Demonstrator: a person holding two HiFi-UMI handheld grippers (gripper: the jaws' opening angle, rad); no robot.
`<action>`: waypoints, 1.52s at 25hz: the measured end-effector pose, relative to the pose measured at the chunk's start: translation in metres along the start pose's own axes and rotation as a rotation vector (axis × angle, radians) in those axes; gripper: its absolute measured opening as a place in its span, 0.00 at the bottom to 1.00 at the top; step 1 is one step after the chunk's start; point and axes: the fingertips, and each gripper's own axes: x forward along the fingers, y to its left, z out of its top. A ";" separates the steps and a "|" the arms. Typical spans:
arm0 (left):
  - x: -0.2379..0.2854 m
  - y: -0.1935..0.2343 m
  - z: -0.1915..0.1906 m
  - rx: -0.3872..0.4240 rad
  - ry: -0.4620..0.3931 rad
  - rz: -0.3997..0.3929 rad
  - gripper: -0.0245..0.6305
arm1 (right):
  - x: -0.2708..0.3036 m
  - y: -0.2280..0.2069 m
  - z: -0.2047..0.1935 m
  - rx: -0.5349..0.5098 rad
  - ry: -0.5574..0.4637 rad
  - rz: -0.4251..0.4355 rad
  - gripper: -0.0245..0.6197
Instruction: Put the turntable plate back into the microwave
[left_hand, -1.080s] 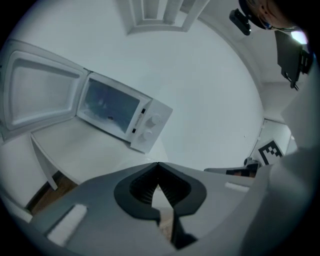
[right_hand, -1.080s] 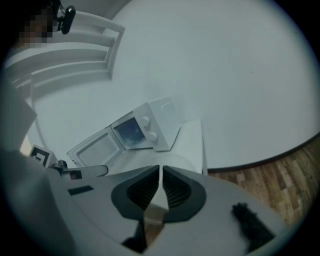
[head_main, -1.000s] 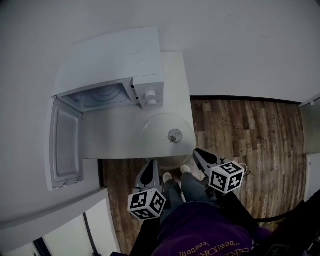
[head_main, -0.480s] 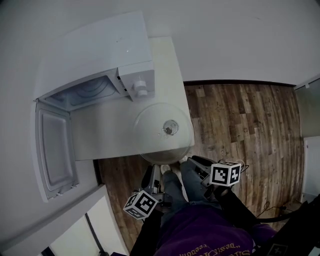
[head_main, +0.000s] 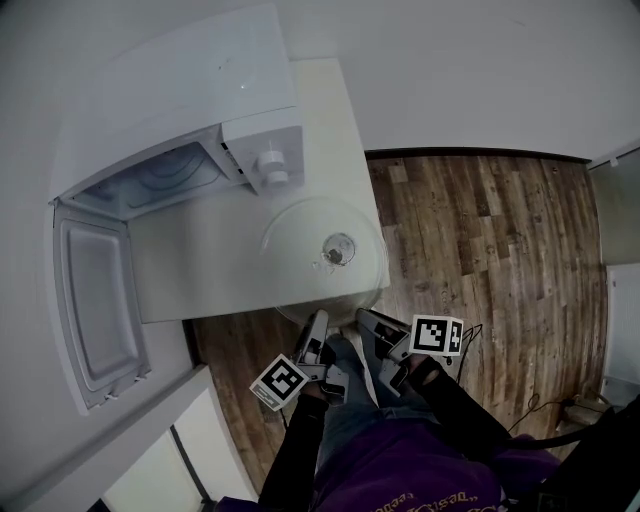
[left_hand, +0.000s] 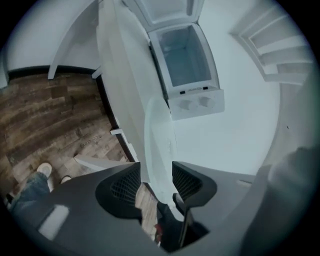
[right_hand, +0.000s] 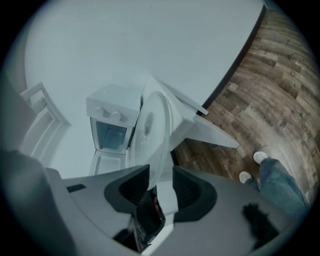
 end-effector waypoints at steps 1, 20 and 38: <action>0.003 0.003 0.001 -0.026 -0.014 0.001 0.33 | 0.003 -0.002 0.001 0.004 0.002 0.002 0.25; 0.020 -0.014 0.000 -0.145 -0.052 -0.190 0.11 | 0.019 0.012 0.007 0.011 -0.033 0.075 0.15; 0.001 -0.040 0.003 -0.137 -0.122 -0.291 0.10 | 0.002 0.050 0.013 -0.151 -0.048 0.095 0.14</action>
